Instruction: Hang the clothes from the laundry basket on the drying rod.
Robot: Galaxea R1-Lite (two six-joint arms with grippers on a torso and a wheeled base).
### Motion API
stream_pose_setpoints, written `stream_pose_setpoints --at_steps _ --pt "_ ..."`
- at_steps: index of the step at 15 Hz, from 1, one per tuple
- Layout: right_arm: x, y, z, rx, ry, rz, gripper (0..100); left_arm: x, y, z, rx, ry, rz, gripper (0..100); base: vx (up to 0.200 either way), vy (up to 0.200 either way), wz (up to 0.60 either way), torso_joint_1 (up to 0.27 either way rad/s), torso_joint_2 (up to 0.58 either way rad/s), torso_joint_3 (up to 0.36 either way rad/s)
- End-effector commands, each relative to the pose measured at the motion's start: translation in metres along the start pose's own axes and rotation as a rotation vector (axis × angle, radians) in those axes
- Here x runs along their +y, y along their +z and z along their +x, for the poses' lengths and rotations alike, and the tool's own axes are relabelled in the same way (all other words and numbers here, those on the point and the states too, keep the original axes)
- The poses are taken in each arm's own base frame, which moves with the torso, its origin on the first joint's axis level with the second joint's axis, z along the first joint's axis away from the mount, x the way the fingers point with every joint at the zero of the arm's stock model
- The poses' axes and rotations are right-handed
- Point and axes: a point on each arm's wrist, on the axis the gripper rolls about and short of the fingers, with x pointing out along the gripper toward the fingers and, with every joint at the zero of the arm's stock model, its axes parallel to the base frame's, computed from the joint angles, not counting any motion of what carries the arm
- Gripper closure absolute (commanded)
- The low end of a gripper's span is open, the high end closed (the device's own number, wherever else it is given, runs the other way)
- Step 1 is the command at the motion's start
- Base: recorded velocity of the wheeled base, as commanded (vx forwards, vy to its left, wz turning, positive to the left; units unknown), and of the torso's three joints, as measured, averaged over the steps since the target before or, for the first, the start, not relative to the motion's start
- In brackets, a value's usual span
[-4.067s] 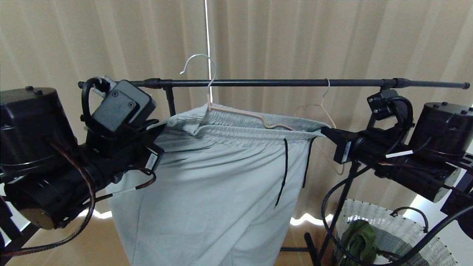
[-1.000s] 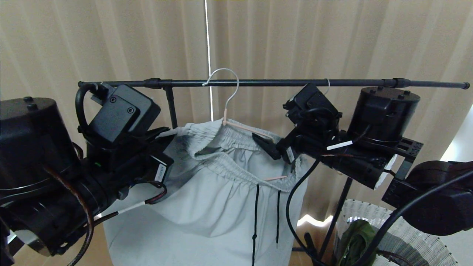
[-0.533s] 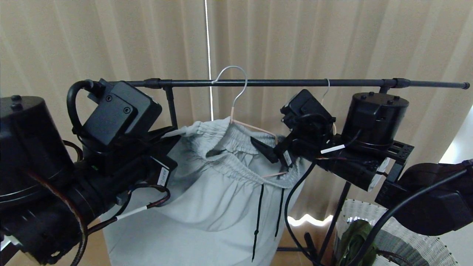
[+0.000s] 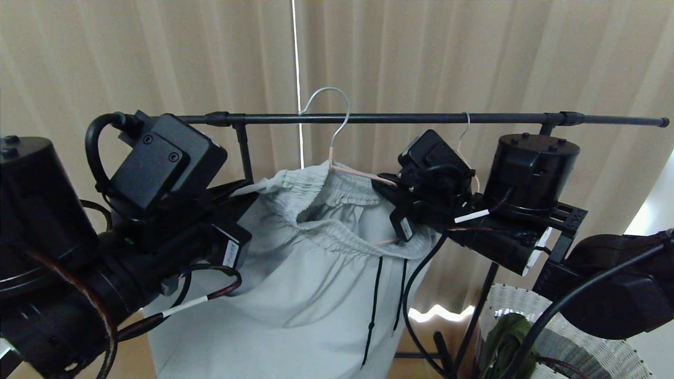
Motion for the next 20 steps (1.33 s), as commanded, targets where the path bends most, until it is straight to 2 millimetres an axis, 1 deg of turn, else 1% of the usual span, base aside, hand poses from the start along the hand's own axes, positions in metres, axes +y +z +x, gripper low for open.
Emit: stream_pose_setpoints --at_steps 1,4,6,10,11,14,16,18,20 --pt "-0.001 0.000 -0.002 0.002 -0.005 -0.001 100 0.000 0.000 0.001 0.004 0.006 0.001 100 0.000 0.000 0.00 0.000 0.00 0.000" --pt "-0.001 0.002 -0.003 -0.005 -0.008 -0.001 100 0.001 -0.002 0.003 0.014 0.010 0.001 100 0.000 0.000 0.00 0.000 0.00 0.000" --pt "-0.002 0.003 -0.004 -0.010 -0.010 0.000 100 0.005 -0.004 0.005 0.023 0.029 -0.004 100 0.000 0.000 0.00 0.000 0.00 0.000" --pt "-0.005 0.012 -0.011 -0.035 -0.019 0.002 100 0.009 -0.015 0.008 0.064 0.053 -0.044 100 0.000 0.000 0.00 0.000 0.00 0.000" --pt "-0.005 0.012 -0.014 -0.034 -0.020 0.002 100 0.008 -0.015 0.008 0.065 0.051 -0.058 0 0.000 0.000 0.00 0.000 0.00 0.000" --pt "-0.008 0.015 -0.027 -0.043 -0.028 0.002 100 0.007 -0.022 0.005 0.061 -0.015 -0.065 0 0.000 0.000 0.00 0.000 0.00 0.000" --pt "-0.015 0.014 -0.036 -0.038 -0.050 0.003 100 0.006 -0.029 -0.002 0.066 -0.053 -0.060 0 0.000 0.000 0.00 0.000 0.00 0.000" --pt "-0.020 0.012 -0.039 -0.031 -0.066 0.004 100 0.007 -0.030 -0.006 0.061 -0.053 -0.061 0 0.000 0.000 0.00 0.000 0.00 0.000" --pt "-0.030 0.008 -0.040 -0.017 -0.098 0.006 100 0.009 -0.033 -0.018 0.054 -0.047 -0.065 0 0.000 0.000 0.00 0.000 0.00 0.000"
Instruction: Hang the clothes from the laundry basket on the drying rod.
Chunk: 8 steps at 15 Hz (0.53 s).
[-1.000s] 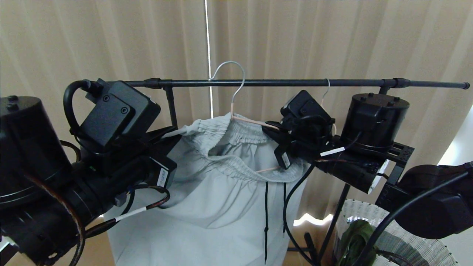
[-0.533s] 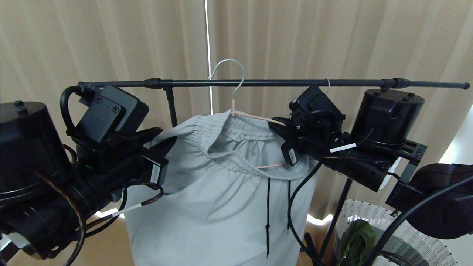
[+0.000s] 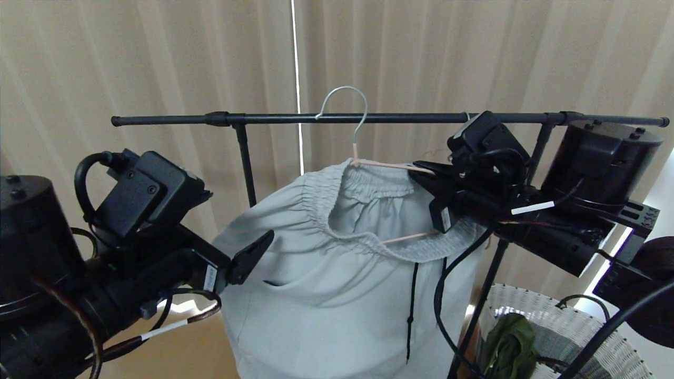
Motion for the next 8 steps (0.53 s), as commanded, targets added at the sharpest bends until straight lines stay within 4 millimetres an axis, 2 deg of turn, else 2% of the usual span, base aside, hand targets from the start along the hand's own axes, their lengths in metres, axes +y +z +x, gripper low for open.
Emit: stream_pose_setpoints --at_steps 1,4,5,8 --pt "-0.010 -0.001 -0.003 0.002 -0.034 0.001 100 0.003 -0.006 -0.016 -0.007 0.005 -0.003 0 0.000 0.000 0.00 0.000 0.00 0.000" --pt "-0.014 0.001 -0.004 0.008 -0.079 0.009 100 0.005 -0.024 -0.032 0.029 0.018 -0.001 0 0.000 0.000 0.00 0.000 0.00 0.000" --pt "-0.015 0.003 -0.005 -0.012 -0.087 0.019 100 0.007 -0.036 -0.035 0.071 0.036 0.005 0 0.000 0.000 0.00 0.000 0.00 0.000" --pt "-0.017 0.007 -0.005 -0.045 -0.097 0.020 100 0.005 -0.051 -0.036 0.129 0.028 0.013 0 0.000 0.000 0.00 0.000 0.00 0.000"
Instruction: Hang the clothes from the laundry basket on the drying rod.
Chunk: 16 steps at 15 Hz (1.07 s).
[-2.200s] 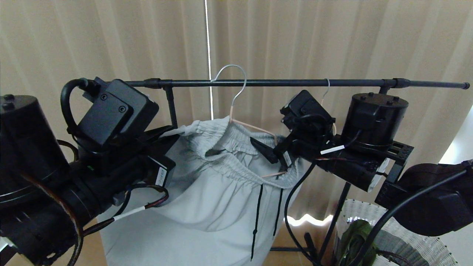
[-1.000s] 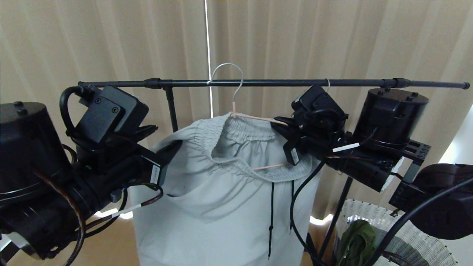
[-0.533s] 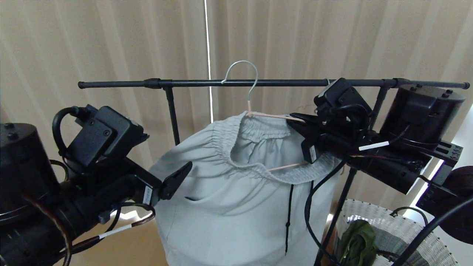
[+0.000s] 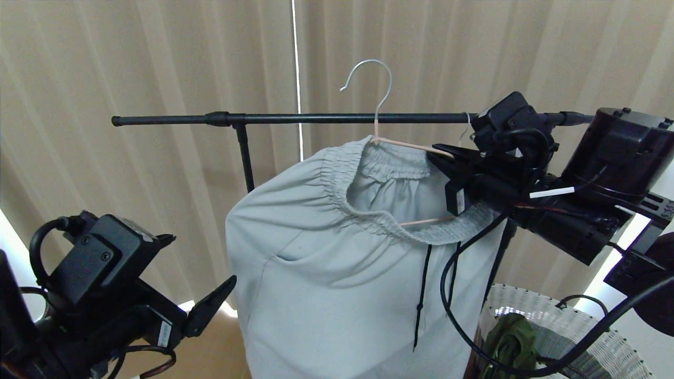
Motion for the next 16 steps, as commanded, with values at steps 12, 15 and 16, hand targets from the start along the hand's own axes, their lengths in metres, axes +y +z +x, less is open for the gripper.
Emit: stream_pose_setpoints --at_steps 12,15,16 --pt "0.005 0.018 -0.017 -0.099 0.015 0.017 100 0.000 -0.006 0.030 0.092 0.003 -0.046 100 0.000 0.000 0.00 0.000 0.00 0.000" --pt "0.005 0.018 -0.016 -0.098 0.012 0.017 100 0.003 -0.009 0.031 0.107 0.018 -0.044 100 0.000 0.000 0.00 0.000 0.00 0.000" --pt "0.005 0.017 -0.015 -0.094 0.010 0.016 100 0.002 -0.012 0.029 0.109 0.020 -0.046 100 0.000 0.000 0.00 0.000 0.00 0.000"
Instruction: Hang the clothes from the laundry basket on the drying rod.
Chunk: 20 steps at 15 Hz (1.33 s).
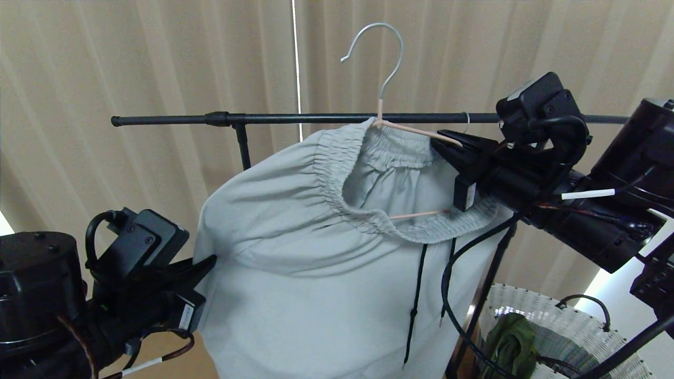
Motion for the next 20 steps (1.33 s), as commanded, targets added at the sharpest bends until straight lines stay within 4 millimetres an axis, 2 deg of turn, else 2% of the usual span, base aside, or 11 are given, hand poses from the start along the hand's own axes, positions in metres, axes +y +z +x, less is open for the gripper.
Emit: stream_pose_setpoints --at_steps 1,3,6,8,13,18,19,20 --pt "-0.001 -0.001 0.001 0.005 -0.006 -0.001 100 0.000 -0.008 -0.001 0.021 0.009 0.000 100 0.000 0.000 0.00 0.000 0.00 0.000" --pt "-0.002 -0.003 0.001 0.014 -0.014 -0.004 100 0.011 -0.016 -0.005 0.021 0.070 -0.016 100 0.000 0.000 0.00 0.000 0.00 0.000" --pt "-0.021 -0.012 0.001 0.051 -0.076 -0.016 100 0.034 -0.018 -0.010 0.013 0.198 -0.061 100 0.000 0.000 0.00 0.000 0.00 0.000" --pt "-0.029 -0.017 0.000 0.067 -0.104 -0.019 100 0.042 -0.018 -0.011 0.014 0.241 -0.075 100 0.000 0.000 0.00 0.000 0.00 0.000" --pt "-0.030 -0.020 -0.004 0.080 -0.106 -0.019 100 0.050 -0.010 -0.006 -0.005 0.273 -0.087 100 0.000 0.000 0.00 0.000 0.00 0.000" --pt "-0.029 -0.020 -0.004 0.082 -0.103 -0.019 100 0.049 -0.008 -0.006 -0.013 0.262 -0.085 100 0.000 0.000 0.00 0.000 0.00 0.000" --pt "-0.029 -0.020 -0.004 0.083 -0.101 -0.021 100 0.049 -0.007 -0.006 -0.018 0.257 -0.086 0 0.000 0.000 0.00 0.000 0.00 0.000" --pt "-0.028 -0.021 -0.004 0.087 -0.100 -0.019 100 0.046 -0.006 -0.007 -0.027 0.239 -0.086 0 0.000 0.000 0.00 0.000 0.00 0.000"
